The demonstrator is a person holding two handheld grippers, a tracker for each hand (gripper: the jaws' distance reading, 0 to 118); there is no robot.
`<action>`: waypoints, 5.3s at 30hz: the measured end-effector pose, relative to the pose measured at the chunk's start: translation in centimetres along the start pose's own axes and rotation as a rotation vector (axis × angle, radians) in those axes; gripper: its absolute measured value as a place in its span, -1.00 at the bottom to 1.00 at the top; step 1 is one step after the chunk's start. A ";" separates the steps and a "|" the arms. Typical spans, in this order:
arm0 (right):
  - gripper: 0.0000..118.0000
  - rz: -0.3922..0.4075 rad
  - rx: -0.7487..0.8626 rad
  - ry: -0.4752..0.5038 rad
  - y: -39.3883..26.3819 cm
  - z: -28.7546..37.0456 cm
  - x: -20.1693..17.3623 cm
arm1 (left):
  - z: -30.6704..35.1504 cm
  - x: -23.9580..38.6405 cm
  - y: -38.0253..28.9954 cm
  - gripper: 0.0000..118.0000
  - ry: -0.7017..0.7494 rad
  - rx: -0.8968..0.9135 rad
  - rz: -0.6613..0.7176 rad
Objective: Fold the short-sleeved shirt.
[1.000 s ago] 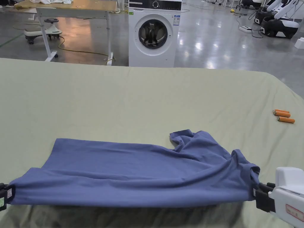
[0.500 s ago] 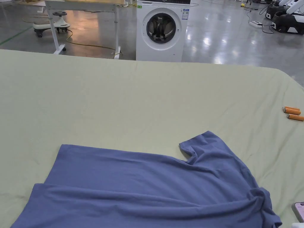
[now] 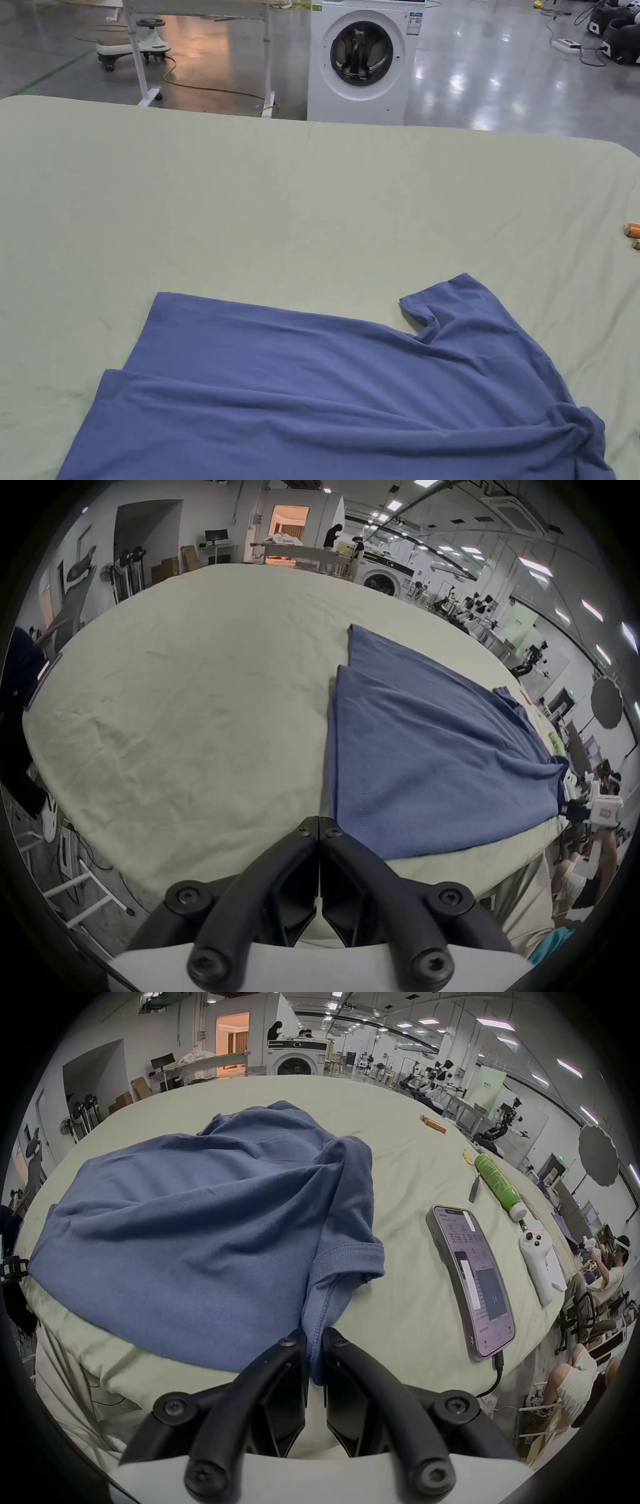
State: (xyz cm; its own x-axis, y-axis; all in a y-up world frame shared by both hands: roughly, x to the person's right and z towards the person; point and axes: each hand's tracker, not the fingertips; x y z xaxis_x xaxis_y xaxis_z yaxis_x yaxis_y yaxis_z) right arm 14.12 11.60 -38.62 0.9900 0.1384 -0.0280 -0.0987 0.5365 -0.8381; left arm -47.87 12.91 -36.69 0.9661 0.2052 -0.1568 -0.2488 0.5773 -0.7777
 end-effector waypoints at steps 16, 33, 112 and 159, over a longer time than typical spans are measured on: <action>0.00 -0.038 0.448 -0.107 6.4 6.9 -2.0 | 3.4 6.3 5.0 -1.00 -0.045 0.327 -0.157; -1.00 -0.075 0.831 -0.009 11.4 5.8 -11.3 | 0.9 15.2 7.7 -1.00 -0.008 0.619 -0.251; -0.97 -0.031 0.202 0.073 22.2 -5.2 3.3 | -5.2 5.8 17.2 -0.97 -0.111 0.241 -0.160; 0.57 -0.006 0.318 -0.111 5.1 7.0 0.8 | 1.2 7.9 4.8 0.15 -0.079 0.270 -0.219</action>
State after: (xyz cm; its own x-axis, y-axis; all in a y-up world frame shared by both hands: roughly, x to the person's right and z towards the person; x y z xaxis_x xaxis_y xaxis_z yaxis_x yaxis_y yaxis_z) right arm 13.67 20.25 -39.08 0.9752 0.2152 0.0507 -0.1370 0.7681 -0.6256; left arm -41.48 18.25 -40.90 0.9928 0.1079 0.0521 -0.0557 0.8005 -0.5968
